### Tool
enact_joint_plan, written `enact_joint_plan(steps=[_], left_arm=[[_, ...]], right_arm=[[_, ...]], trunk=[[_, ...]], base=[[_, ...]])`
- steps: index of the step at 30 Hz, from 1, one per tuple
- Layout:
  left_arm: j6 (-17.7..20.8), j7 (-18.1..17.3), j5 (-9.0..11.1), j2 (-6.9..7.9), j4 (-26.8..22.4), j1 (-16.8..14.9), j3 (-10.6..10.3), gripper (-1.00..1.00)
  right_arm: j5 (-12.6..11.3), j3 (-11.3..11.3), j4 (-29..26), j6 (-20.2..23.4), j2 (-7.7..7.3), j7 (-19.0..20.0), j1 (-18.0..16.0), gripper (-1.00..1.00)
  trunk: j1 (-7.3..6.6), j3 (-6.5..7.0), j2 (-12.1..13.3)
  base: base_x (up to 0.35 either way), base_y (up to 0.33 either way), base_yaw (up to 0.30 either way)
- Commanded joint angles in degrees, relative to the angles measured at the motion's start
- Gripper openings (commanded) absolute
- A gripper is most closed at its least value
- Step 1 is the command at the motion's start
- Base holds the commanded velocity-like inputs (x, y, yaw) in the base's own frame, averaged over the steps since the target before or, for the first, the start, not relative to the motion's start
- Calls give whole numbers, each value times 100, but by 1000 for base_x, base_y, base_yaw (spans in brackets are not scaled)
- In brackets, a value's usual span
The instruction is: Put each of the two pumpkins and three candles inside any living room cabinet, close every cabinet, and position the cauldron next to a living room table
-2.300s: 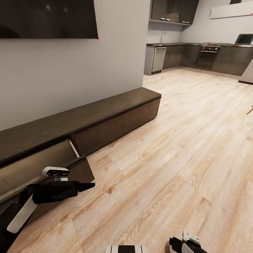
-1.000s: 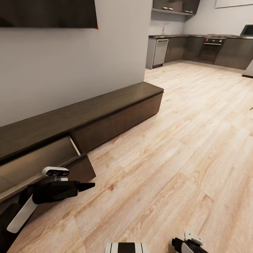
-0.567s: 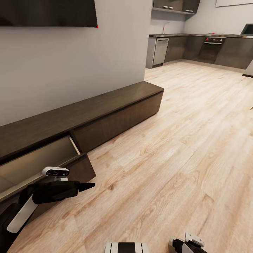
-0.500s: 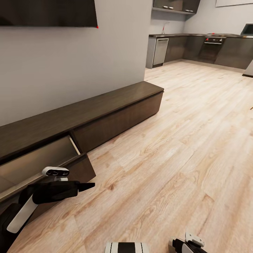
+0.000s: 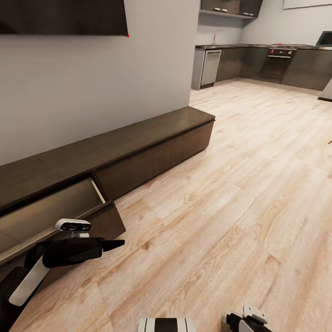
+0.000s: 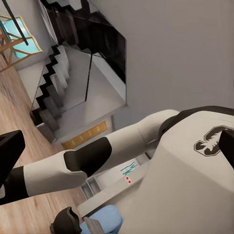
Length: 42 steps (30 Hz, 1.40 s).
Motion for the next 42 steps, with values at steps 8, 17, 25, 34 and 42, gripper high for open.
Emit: enact_joint_plan(steps=[8, 17, 25, 34, 42], left_arm=[[60, -12, 35, 5, 1, -5, -14, 100], [60, -16, 43, 5, 1, -5, -14, 100], [60, -16, 44, 5, 1, -5, -14, 100], [60, -16, 44, 5, 1, -5, -14, 100], [60, -16, 44, 5, 1, -5, -14, 100]], right_arm=[[-129, 32, -25, 22, -5, 453, 4, 100], [-129, 32, -25, 22, -5, 453, 4, 100], [-129, 32, -25, 22, -5, 453, 4, 100], [-129, 32, -25, 22, -5, 453, 4, 100], [-129, 32, -27, 22, -5, 453, 4, 100]], trunk=[[0, -5, -1], [0, -5, -1], [0, -5, -1], [0, -5, -1], [0, -5, -1]], base=[[0, 0, 0], [0, 0, 0], [0, 0, 0], [0, 0, 0], [0, 0, 0]])
